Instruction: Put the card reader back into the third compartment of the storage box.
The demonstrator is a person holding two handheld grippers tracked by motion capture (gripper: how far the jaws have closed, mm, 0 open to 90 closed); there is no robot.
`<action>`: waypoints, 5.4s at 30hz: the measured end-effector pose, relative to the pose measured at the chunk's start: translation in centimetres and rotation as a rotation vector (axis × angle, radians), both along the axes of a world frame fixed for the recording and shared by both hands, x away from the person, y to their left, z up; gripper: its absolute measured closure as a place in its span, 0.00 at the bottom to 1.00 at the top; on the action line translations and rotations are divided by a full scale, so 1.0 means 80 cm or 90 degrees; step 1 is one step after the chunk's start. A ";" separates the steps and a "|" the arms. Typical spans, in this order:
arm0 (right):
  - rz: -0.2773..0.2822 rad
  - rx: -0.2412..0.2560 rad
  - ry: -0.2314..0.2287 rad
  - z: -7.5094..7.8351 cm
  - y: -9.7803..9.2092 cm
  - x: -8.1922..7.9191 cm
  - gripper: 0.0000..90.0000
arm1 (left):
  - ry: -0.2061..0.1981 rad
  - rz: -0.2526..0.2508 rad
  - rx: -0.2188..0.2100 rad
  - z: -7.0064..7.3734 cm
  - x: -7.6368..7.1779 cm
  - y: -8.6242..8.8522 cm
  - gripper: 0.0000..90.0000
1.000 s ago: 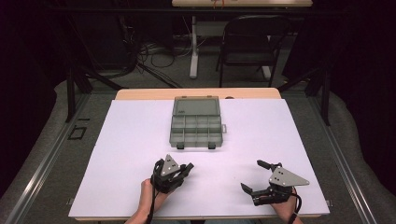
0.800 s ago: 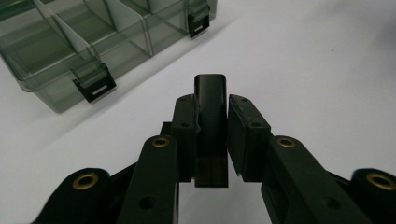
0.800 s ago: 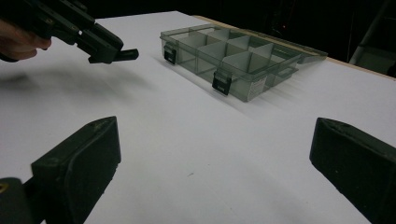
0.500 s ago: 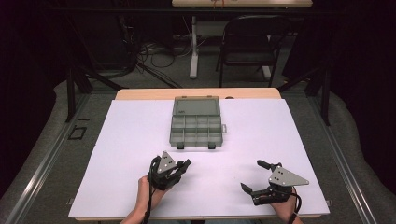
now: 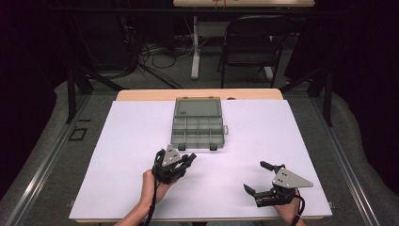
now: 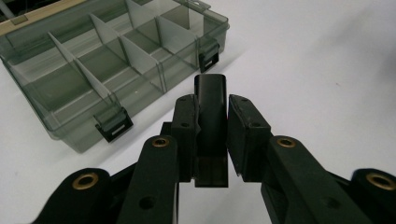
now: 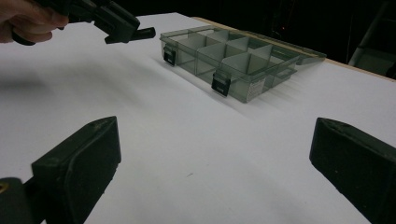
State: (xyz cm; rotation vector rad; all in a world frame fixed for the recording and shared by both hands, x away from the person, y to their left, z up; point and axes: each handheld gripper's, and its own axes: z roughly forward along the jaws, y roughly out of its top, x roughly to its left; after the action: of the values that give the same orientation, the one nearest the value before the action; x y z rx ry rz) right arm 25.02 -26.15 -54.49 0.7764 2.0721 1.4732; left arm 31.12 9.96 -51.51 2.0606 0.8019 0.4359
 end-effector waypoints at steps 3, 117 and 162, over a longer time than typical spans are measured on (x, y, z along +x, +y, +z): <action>-0.002 -0.001 -0.003 0.001 0.000 -0.001 0.02 | -0.002 0.001 -0.004 0.005 0.005 -0.003 0.82; -0.017 -0.009 0.002 -0.002 -0.003 0.001 0.01 | -0.024 0.084 -0.033 0.062 0.143 -0.059 0.82; -0.019 -0.010 -0.002 -0.002 -0.002 0.002 0.00 | 0.031 0.145 -0.045 0.035 0.186 -0.078 0.82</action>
State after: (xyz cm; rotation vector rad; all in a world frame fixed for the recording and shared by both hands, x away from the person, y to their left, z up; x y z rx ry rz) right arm 25.17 -26.35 -54.64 0.7950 2.0589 1.4396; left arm 45.98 3.71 -48.70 1.9281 1.0720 0.4756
